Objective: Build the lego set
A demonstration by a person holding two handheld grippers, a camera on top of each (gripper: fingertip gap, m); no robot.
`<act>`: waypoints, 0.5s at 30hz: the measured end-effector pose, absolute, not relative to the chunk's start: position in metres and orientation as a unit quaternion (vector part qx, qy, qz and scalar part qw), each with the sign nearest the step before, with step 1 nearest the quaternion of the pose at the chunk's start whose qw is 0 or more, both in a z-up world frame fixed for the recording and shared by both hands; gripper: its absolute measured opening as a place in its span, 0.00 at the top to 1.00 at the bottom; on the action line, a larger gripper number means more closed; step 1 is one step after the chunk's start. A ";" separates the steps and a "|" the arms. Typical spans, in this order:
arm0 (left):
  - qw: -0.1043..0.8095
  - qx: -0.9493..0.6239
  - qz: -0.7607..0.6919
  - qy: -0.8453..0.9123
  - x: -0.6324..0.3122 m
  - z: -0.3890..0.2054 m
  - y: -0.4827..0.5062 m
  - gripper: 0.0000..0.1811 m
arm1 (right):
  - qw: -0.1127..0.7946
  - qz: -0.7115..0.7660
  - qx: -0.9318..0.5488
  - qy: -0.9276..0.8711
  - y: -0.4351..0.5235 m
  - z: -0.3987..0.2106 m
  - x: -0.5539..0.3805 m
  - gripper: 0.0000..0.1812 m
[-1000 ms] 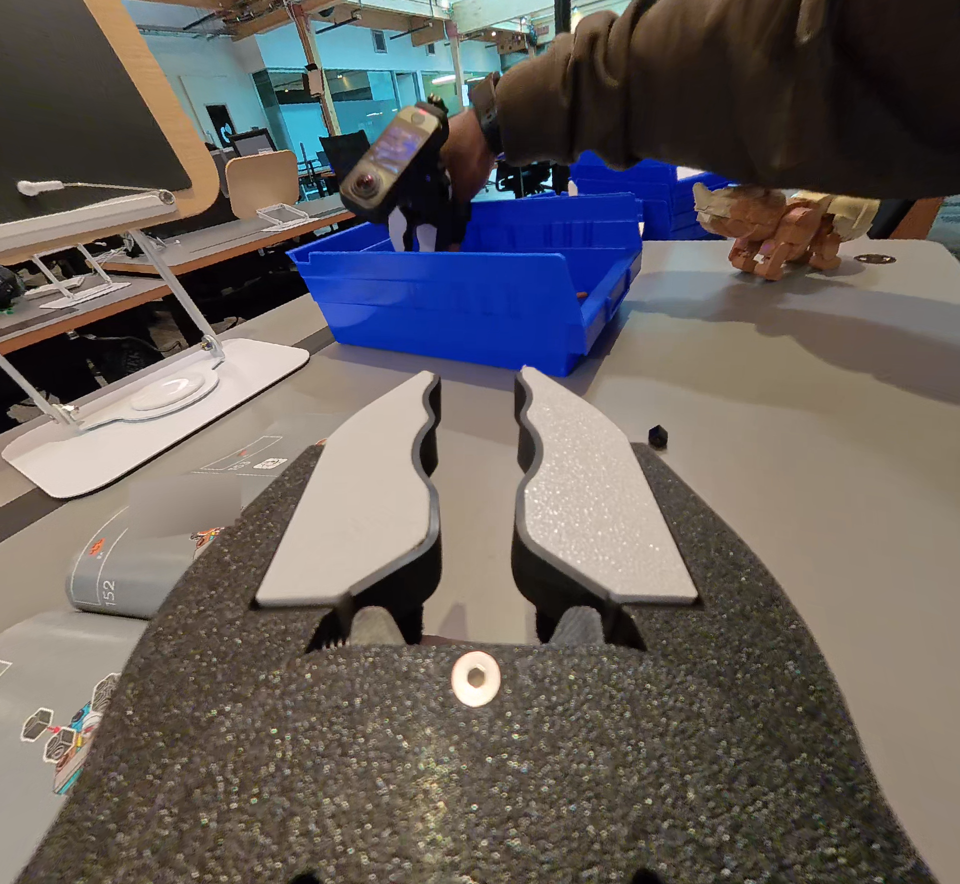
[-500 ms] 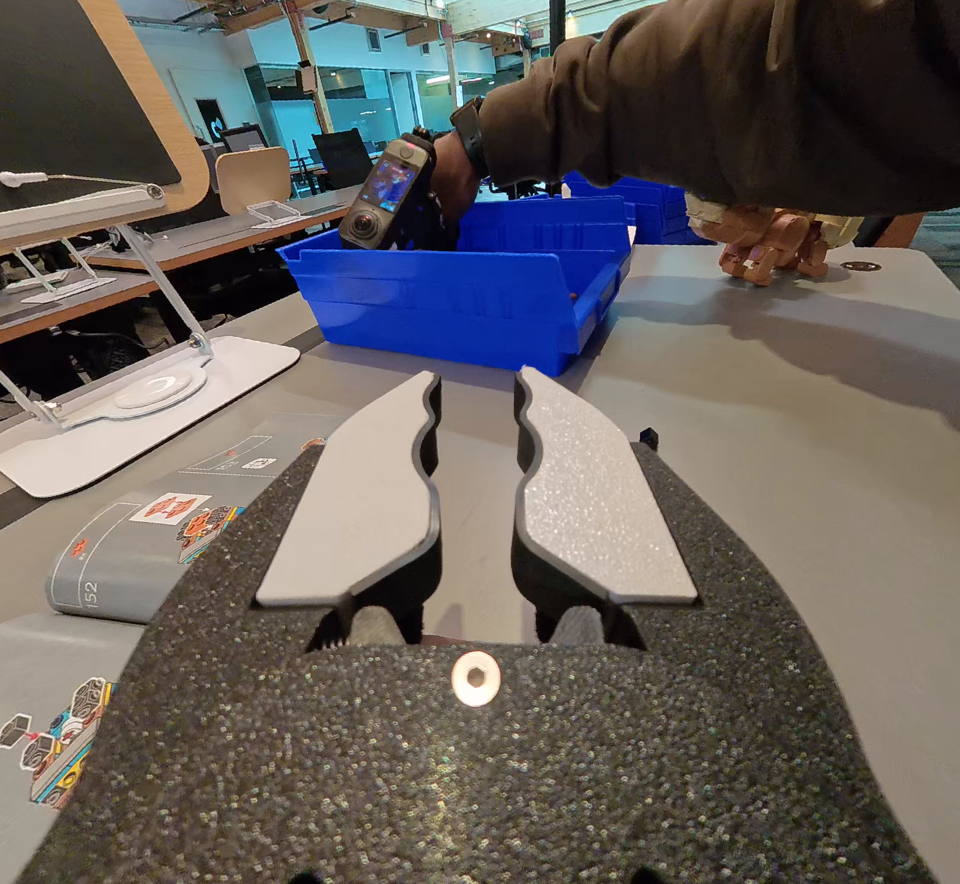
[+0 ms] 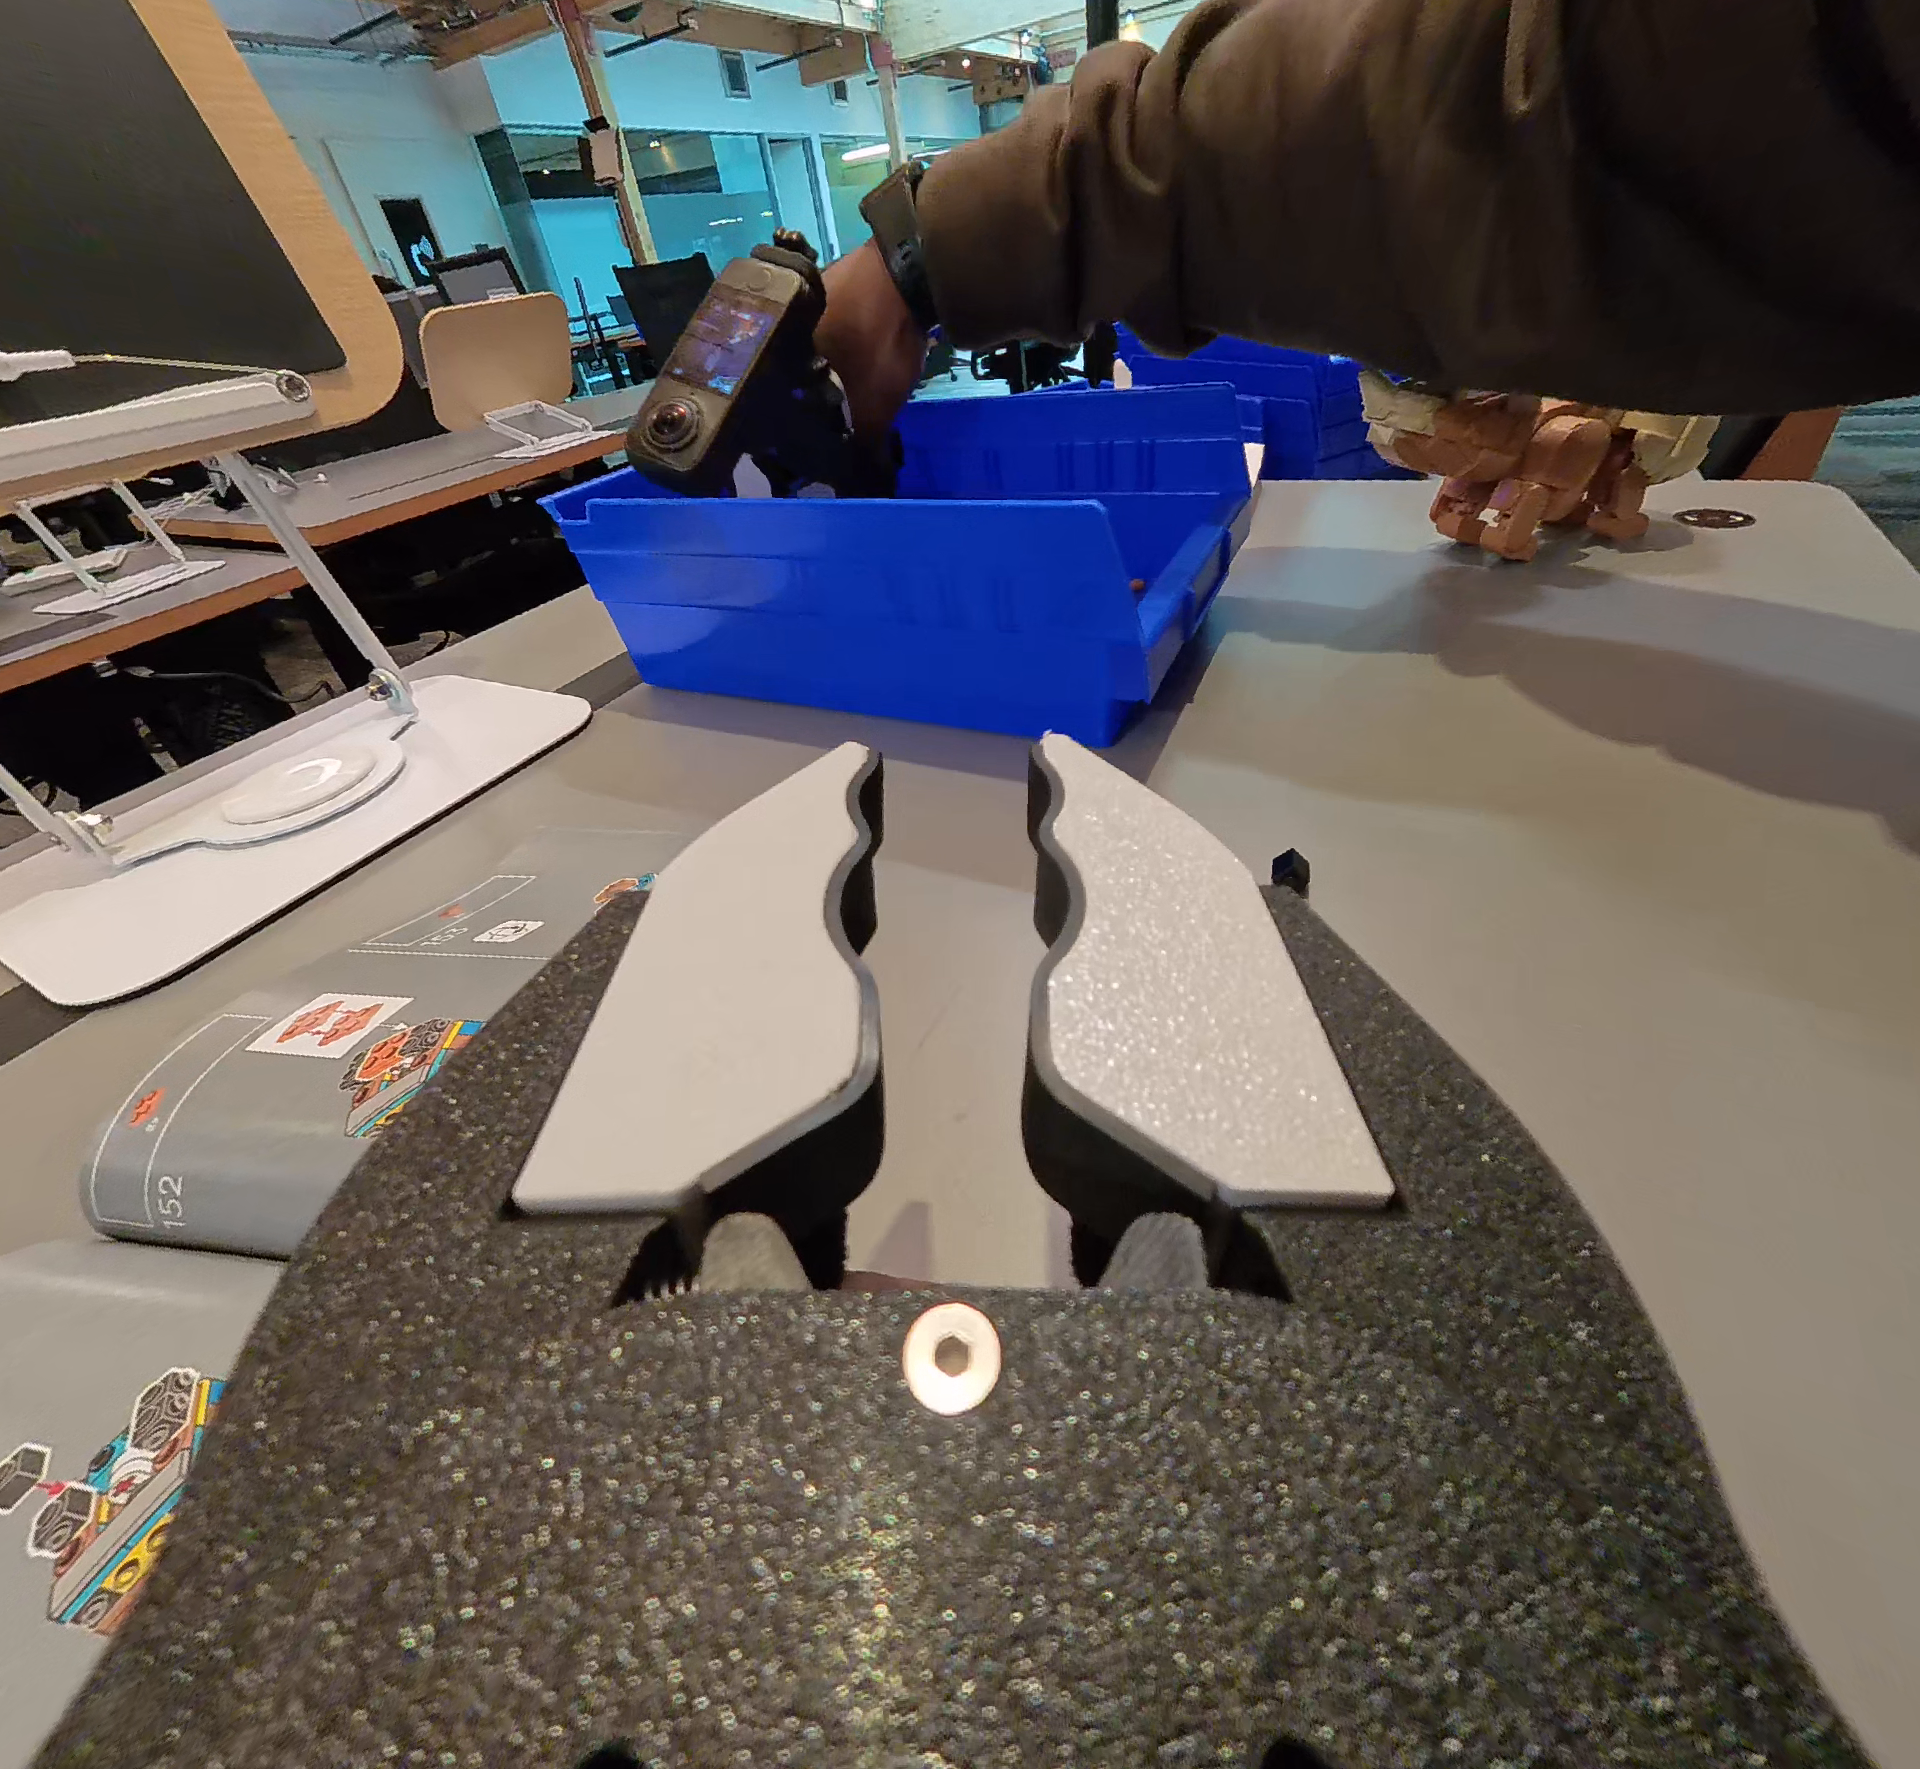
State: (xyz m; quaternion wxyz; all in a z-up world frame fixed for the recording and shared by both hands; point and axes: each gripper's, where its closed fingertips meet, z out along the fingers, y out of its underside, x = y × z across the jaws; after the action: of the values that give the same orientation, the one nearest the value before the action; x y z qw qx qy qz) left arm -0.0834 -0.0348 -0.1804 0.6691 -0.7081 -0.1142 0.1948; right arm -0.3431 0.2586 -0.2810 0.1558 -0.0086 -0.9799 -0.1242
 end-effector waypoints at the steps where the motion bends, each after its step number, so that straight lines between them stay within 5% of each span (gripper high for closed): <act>1: 0.669 -0.708 0.195 -0.114 -0.083 -0.180 -0.035 0.86 | 0.151 -0.124 -0.010 -0.981 0.258 -0.281 -0.343 0.87; 15: 0.670 -0.709 0.192 -0.111 -0.082 -0.181 -0.033 0.86 | 0.041 -0.101 -0.048 -0.993 0.256 -0.282 -0.319 0.90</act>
State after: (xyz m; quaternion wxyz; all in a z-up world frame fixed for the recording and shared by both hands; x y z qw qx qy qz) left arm -0.0818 -0.0334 -0.1806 0.6697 -0.7089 -0.1108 0.1915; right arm -0.3192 0.2560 -0.2817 0.0412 -0.0475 -0.9929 -0.1007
